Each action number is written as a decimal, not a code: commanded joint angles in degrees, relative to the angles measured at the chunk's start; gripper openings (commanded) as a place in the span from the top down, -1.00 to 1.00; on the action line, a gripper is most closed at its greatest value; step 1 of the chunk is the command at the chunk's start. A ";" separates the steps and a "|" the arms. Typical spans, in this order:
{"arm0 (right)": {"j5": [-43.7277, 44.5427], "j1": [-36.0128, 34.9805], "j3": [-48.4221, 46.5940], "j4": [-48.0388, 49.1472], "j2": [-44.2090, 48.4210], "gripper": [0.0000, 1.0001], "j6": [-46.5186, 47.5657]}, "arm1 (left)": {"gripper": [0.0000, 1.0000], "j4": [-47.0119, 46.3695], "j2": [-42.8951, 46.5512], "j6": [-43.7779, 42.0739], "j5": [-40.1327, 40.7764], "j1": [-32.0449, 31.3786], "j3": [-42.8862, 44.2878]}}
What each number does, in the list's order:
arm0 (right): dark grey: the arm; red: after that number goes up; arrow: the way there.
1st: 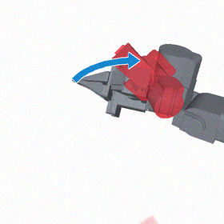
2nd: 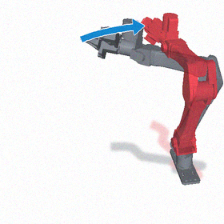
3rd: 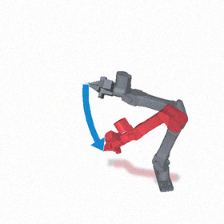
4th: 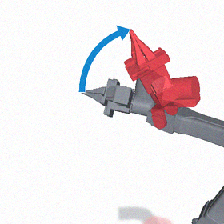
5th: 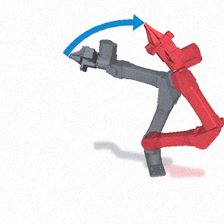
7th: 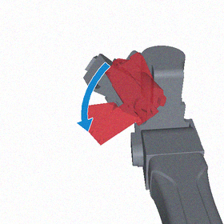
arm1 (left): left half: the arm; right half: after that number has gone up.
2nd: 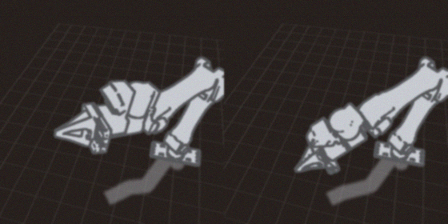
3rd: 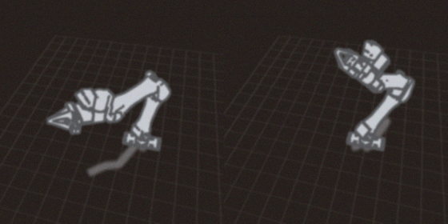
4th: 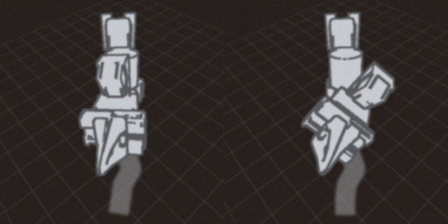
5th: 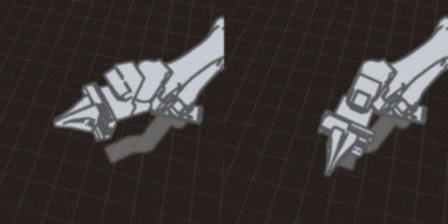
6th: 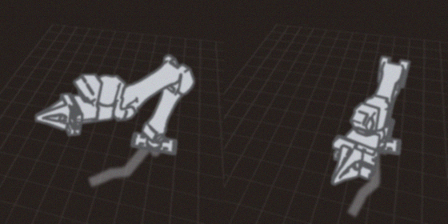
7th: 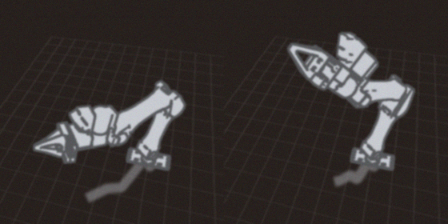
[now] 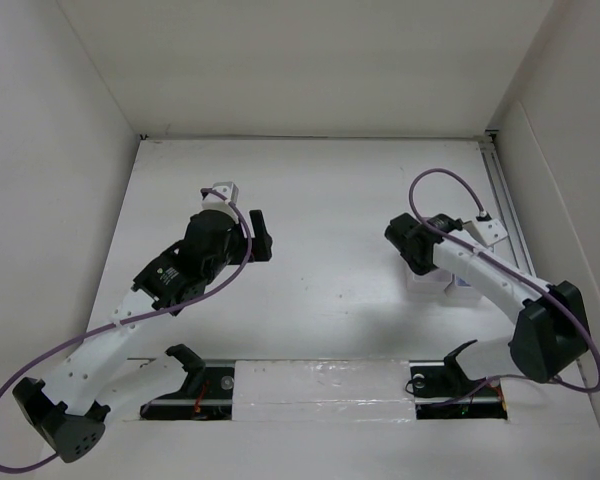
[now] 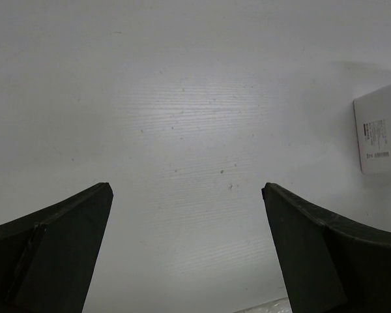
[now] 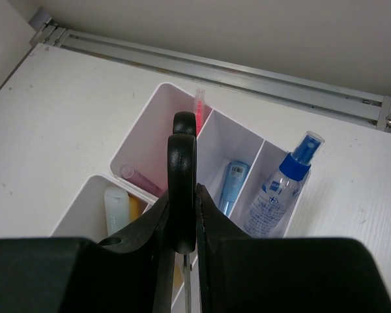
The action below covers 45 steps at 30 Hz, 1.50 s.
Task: Sort the stationery into containers
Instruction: Place the scissors in the storage box.
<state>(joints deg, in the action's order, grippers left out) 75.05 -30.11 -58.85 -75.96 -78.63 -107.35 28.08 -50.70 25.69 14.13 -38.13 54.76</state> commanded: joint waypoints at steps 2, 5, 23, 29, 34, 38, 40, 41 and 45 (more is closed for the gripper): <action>2.56 -1.18 0.49 -3.23 -0.73 1.00 -3.22 | -1.00 -1.88 0.95 -0.82 -0.42 0.25 -0.53; 2.56 -1.18 1.02 -3.23 -2.13 1.00 -4.35 | -1.00 -1.88 1.48 -0.82 -0.95 0.25 -0.53; 1.51 -2.76 3.30 -3.23 -5.65 1.00 -7.96 | -1.00 -2.41 1.48 -1.35 -2.00 0.25 -0.53; 1.51 -2.76 3.30 -3.23 -7.41 1.00 -8.49 | -1.00 -2.41 1.48 -1.35 -2.52 0.25 -0.53; 0.89 -3.91 2.78 -3.23 -8.64 0.94 -8.49 | -1.00 -2.41 1.48 -1.35 -2.53 0.25 -0.53; 0.89 -3.91 2.78 -3.23 -8.04 0.86 -8.49 | -1.00 -2.41 1.48 -1.87 -2.53 0.25 -0.53; 0.89 -3.91 2.78 -3.23 -8.03 0.76 -8.49 | -1.00 -2.41 1.48 -1.87 -3.06 0.25 -0.53; 0.89 -3.91 2.78 -3.23 -8.03 0.72 -8.49 | -1.00 -2.41 1.48 -1.87 -3.06 0.25 -0.53; 0.89 -4.43 2.78 -3.23 -8.03 0.49 -8.49 | -1.00 -2.41 1.48 -1.87 -3.06 0.25 -0.53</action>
<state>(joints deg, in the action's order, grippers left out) 74.63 -33.65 -55.37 -76.16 -87.50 -112.99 27.62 -50.17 24.67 11.57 -38.13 54.76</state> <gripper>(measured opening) 0.246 0.997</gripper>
